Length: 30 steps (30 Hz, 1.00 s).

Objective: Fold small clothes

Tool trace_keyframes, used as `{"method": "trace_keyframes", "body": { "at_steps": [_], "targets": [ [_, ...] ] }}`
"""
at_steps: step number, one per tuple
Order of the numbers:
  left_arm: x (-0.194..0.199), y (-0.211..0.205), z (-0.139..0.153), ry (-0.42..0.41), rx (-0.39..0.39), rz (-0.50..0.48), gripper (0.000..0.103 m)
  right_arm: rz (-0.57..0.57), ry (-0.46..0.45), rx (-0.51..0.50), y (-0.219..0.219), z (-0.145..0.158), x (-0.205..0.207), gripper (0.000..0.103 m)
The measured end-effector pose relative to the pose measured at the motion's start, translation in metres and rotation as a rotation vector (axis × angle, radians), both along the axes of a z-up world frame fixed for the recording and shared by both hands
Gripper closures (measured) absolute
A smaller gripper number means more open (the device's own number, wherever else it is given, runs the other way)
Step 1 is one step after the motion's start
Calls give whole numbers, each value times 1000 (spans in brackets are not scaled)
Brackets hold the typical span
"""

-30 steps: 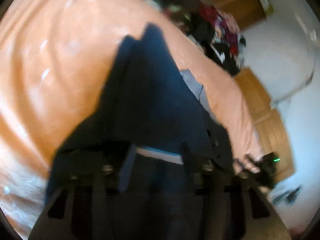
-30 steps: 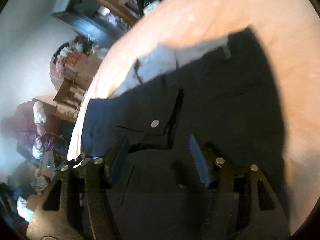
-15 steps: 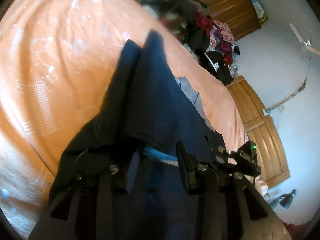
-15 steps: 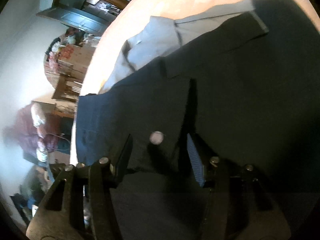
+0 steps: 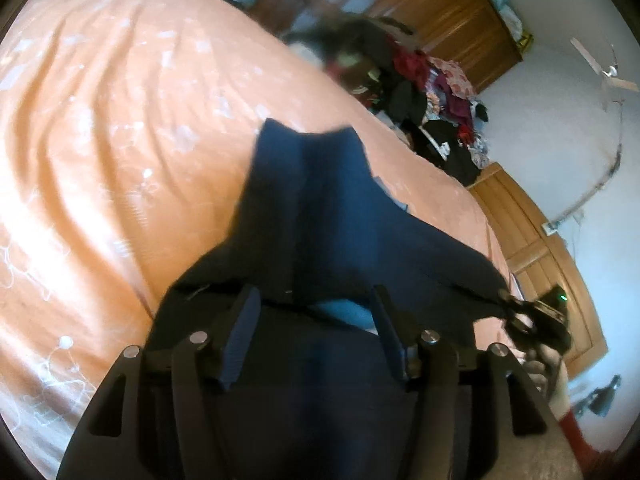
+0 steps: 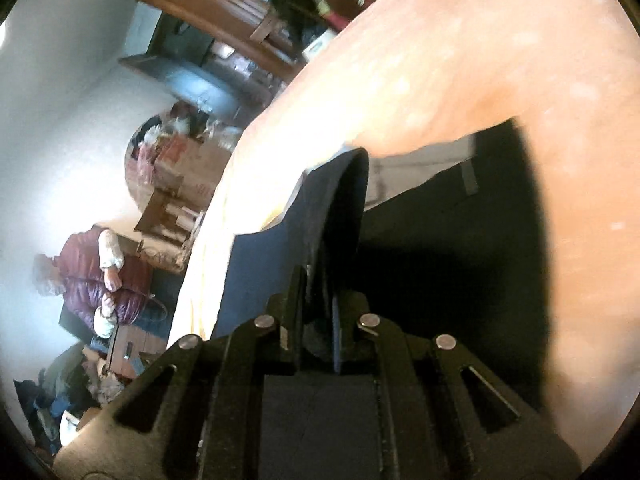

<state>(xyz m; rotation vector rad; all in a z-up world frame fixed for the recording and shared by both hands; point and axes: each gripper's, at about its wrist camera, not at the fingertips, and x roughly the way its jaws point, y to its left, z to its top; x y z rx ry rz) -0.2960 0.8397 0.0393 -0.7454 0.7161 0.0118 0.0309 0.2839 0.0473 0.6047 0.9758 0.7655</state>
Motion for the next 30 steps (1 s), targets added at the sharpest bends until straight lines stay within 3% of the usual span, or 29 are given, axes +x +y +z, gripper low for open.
{"method": "trace_keyframes", "body": {
  "at_steps": [10,14,17,19,21,23,24,25,26,27,30],
  "targets": [
    [2,-5,3,54,19,0,44,1,84,-188,-17,-62,-2,88],
    [8,-34,31,23,149,-98,44,20,60,-191,-11,-59,-4,87],
    [36,-48,34,65,259,-161,45,20,49,-187,-11,-59,2,87],
    [55,-41,25,131,282,-148,45,14,48,-191,-12,-60,3,87],
    [68,-23,8,261,327,-84,60,7,74,-211,-16,-69,3,81],
    [62,6,4,278,285,-21,93,5,98,-215,-19,-77,-1,78],
    [58,14,6,276,275,4,96,4,90,-221,-21,-76,-5,76],
    [50,24,11,268,280,51,96,1,82,-228,-22,-74,-8,74],
    [39,34,16,277,303,113,73,-9,63,-243,-23,-69,-14,68],
    [27,42,22,269,312,152,62,-18,47,-253,-25,-65,-18,60],
    [7,35,35,259,366,108,59,-53,-15,-274,-28,-47,-35,48]
  ]
}}
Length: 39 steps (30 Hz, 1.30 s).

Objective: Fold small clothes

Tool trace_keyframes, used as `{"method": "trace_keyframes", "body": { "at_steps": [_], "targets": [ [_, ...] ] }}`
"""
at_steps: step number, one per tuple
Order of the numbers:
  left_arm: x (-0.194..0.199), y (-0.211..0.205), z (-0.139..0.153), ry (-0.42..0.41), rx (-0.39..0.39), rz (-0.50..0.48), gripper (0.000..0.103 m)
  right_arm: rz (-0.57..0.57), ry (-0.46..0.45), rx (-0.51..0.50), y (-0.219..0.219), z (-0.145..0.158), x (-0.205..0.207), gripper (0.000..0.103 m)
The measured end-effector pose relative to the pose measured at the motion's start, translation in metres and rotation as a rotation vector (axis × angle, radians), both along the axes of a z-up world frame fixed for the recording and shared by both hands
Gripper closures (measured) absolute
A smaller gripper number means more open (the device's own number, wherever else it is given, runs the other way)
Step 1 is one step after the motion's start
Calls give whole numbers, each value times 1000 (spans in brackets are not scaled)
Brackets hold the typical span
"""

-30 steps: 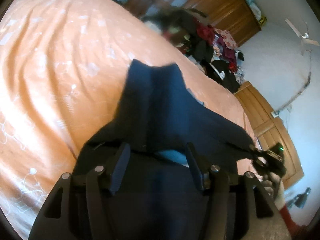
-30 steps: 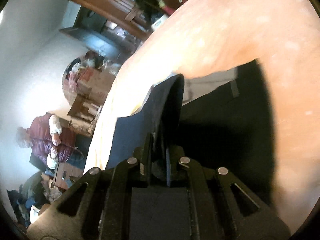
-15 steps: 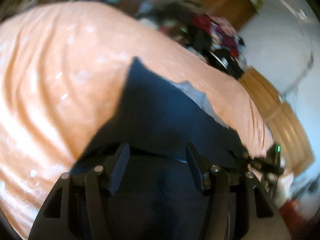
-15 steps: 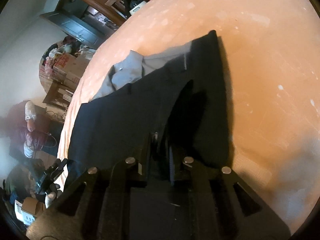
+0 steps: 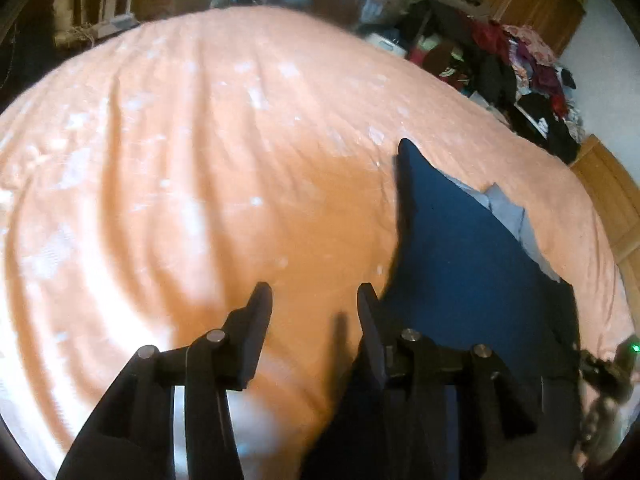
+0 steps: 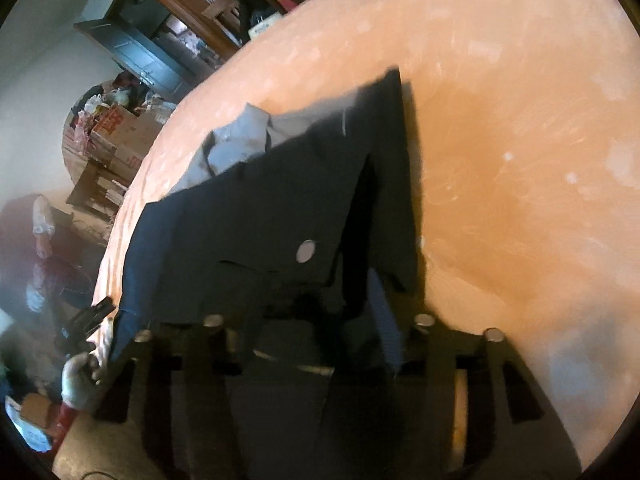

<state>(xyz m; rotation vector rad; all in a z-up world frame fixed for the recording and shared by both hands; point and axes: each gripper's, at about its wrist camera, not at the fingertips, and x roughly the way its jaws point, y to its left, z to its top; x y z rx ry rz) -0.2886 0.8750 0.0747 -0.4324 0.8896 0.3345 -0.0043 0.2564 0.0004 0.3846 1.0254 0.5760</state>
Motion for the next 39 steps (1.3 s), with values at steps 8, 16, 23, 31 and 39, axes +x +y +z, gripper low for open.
{"method": "trace_keyframes", "body": {
  "at_steps": [8,16,23,31,39],
  "targets": [
    [21,-78,-9,186,204,-331,57,66,-50,-8,30,15,-38,46],
    [49,-60,-26,202,288,-160,46,201,-117,-30,86,36,-55,46],
    [10,-23,-21,95,127,-21,37,367,-187,-23,156,62,-56,44],
    [4,-17,-24,70,77,-20,36,698,-150,51,319,47,-36,64],
    [4,-8,-25,52,12,-13,36,943,-42,-42,445,-9,-59,69]
  ]
}}
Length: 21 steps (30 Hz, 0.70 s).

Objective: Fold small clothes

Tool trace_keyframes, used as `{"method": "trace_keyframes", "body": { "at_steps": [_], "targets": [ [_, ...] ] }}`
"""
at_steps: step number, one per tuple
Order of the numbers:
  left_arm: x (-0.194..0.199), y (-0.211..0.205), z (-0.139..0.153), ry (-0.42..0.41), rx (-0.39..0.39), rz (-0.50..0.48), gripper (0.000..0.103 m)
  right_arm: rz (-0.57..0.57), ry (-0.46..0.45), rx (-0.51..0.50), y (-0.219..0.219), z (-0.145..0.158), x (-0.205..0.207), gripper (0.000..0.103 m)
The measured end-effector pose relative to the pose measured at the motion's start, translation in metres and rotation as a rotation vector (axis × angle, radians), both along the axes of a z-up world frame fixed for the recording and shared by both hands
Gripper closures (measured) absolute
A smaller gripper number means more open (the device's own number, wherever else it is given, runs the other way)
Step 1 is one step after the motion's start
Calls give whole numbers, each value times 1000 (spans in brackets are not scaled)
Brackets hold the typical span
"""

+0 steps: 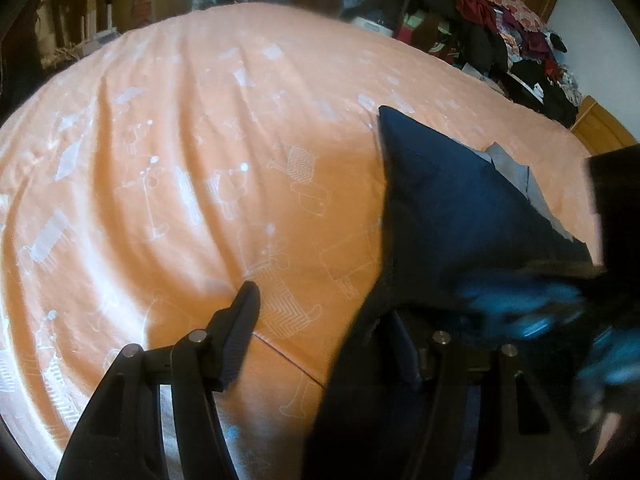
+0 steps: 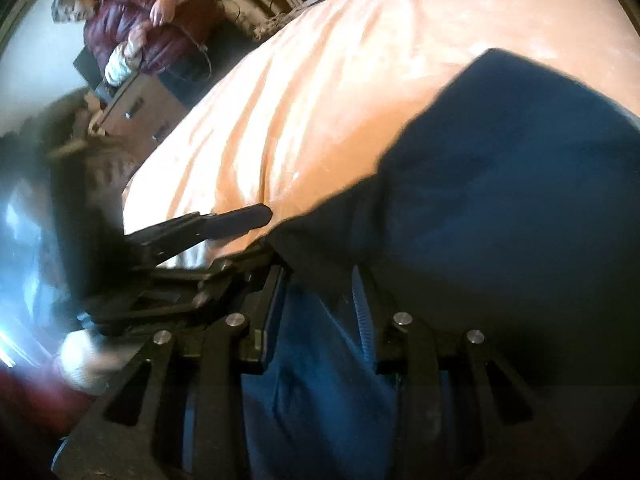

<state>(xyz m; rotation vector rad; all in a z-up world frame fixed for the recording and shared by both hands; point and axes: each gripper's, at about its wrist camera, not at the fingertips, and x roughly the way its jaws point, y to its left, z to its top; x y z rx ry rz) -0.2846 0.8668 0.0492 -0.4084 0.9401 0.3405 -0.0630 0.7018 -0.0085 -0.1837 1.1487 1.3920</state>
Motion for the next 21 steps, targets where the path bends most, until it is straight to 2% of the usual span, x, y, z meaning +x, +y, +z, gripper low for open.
{"method": "trace_keyframes", "body": {
  "at_steps": [1,2,5,9,11,14,17,18,21],
  "targets": [
    [0,0,0,3,-4,0,36,-6,10,11,3,0,1,69],
    [-1,1,1,8,-8,3,43,-18,35,27,8,-2,4,70],
    [-13,3,8,5,-19,8,51,-7,50,26,18,-10,8,71],
    [-41,11,18,-6,-4,57,50,1,80,65,28,-17,12,71],
    [-51,9,25,-44,2,69,51,4,76,68,36,-19,12,71],
    [-45,-3,38,-111,4,17,50,4,105,80,34,-3,18,70],
    [-29,-11,42,-149,-52,-32,48,-31,161,224,14,35,44,68],
    [-20,-16,39,-152,-65,-59,48,-42,173,244,8,40,55,64],
    [0,-24,30,-154,-113,-93,48,-58,210,184,12,32,89,59]
  ]
}}
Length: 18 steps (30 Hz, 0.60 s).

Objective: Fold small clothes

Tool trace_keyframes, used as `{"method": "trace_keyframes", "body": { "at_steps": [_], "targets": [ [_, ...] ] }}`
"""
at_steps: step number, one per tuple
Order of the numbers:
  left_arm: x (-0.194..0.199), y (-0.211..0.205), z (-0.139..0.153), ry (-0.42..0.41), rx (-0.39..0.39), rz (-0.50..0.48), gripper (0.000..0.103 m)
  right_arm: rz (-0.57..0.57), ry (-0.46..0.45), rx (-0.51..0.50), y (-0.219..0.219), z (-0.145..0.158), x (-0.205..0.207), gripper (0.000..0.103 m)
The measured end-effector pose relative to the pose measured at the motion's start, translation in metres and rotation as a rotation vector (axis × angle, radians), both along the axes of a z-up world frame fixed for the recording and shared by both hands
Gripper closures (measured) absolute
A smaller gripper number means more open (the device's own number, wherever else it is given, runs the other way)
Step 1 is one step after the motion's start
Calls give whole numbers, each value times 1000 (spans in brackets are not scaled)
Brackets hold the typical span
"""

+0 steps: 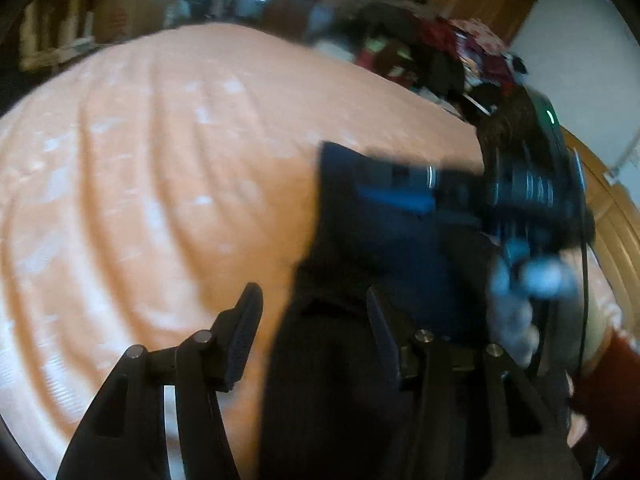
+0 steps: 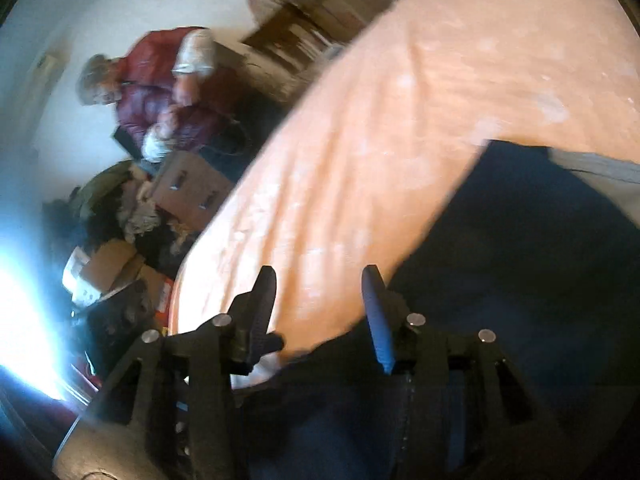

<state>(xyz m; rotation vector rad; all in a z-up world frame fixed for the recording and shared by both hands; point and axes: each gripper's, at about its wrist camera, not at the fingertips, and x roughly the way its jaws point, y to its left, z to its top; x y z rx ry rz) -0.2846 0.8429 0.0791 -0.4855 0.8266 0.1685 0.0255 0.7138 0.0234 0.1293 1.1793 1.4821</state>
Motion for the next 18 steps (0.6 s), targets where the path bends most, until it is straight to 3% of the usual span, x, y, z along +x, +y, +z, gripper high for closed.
{"method": "trace_keyframes", "body": {
  "at_steps": [2,4,5,7,11,13,14,16,17,18],
  "targets": [
    [13,-2,-10,25,4,2,48,29,38,-72,12,-20,14,60],
    [18,3,-28,88,-22,26,47,50,68,-126,24,-41,27,68],
    [16,7,-33,83,-51,34,48,52,71,-134,31,-45,34,78],
    [8,12,-34,53,-88,46,48,22,31,-147,42,-44,45,87],
    [0,5,-33,56,-78,33,48,-104,-35,-210,52,-51,77,103],
    [-5,4,-32,46,-93,30,48,-131,-64,-225,51,-50,78,103],
    [-7,7,-32,37,-107,28,47,-152,-104,-232,48,-43,73,103],
    [-15,7,-29,31,-127,31,46,-179,-193,-219,34,-18,56,80],
    [-18,6,-24,34,-110,35,46,-186,-219,-201,25,-7,51,65],
    [-22,3,-20,36,-85,35,45,-192,-244,-157,6,12,35,58]
  ]
}}
